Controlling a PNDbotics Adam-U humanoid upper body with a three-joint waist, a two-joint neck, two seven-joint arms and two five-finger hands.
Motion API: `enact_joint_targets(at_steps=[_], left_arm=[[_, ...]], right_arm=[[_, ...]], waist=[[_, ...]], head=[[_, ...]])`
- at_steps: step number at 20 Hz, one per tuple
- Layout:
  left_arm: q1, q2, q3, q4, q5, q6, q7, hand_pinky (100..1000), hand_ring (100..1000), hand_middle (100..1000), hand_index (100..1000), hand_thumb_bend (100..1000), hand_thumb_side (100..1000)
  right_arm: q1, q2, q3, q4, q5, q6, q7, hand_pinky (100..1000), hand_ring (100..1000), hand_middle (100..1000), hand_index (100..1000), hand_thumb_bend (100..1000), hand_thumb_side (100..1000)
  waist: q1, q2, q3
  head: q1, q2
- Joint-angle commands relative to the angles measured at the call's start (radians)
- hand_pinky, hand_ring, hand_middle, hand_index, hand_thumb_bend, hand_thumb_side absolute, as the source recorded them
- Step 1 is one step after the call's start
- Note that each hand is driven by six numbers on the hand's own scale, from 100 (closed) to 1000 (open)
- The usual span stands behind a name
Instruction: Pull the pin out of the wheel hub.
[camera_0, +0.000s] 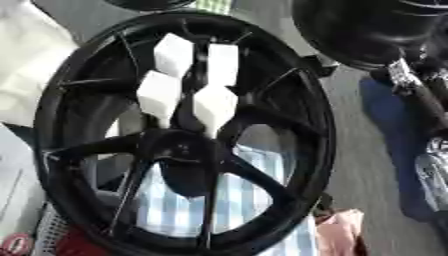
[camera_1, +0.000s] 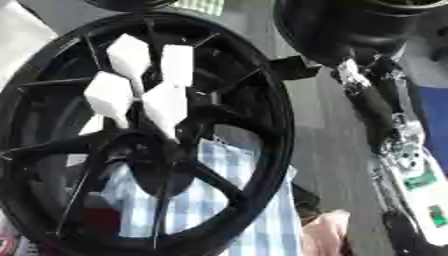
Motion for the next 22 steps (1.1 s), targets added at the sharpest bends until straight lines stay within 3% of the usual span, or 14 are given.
enact_joint_targets(at_steps=[1,4,7,10,14,18,22], left_arm=[[-0.011,0.017,0.001,-0.019,0.006,-0.004,-0.004,765,770,722,780,136,814],[-0.011,0.018,0.0,-0.016,0.006,-0.002,-0.005,765,770,722,780,134,816],[-0.009,0.019,-0.002,-0.013,0.007,-0.001,-0.008,764,770,723,780,134,816],[-0.003,0.022,-0.004,-0.011,0.006,0.0,-0.01,764,771,723,778,131,817],[0.003,0.028,-0.006,-0.009,0.006,0.001,-0.012,764,771,724,778,131,818],[0.006,0.034,-0.012,-0.006,0.006,0.003,-0.018,764,772,724,778,129,821],[0.01,0.041,-0.015,-0.002,0.004,0.005,-0.023,764,773,725,778,127,824]], right_arm=[[-0.021,-0.056,0.004,-0.026,0.011,0.003,0.016,776,637,638,688,253,431],[-0.049,-0.129,0.032,-0.052,0.044,0.022,0.072,781,641,640,691,253,425],[-0.093,-0.218,0.067,-0.096,0.102,0.046,0.177,787,647,644,697,255,424],[-0.168,-0.317,0.099,-0.13,0.208,0.067,0.366,802,666,658,713,251,445],[-0.298,-0.42,0.136,-0.135,0.321,0.041,0.6,814,686,673,728,285,436],[-0.39,-0.477,0.204,-0.132,0.335,0.062,0.741,816,696,681,733,317,425],[-0.467,-0.489,0.267,-0.074,0.326,0.092,0.851,820,714,696,744,346,424]], waist=[[0.006,-0.027,-0.003],[0.004,-0.034,-0.005],[0.003,-0.04,-0.004],[0.001,-0.047,-0.002],[-0.006,-0.057,0.0],[-0.017,-0.065,0.003],[-0.026,-0.07,0.011]], head=[[0.0,0.003],[-0.001,0.008],[-0.004,0.012],[-0.004,0.019],[-0.008,0.03],[-0.016,0.036],[-0.022,0.043]])
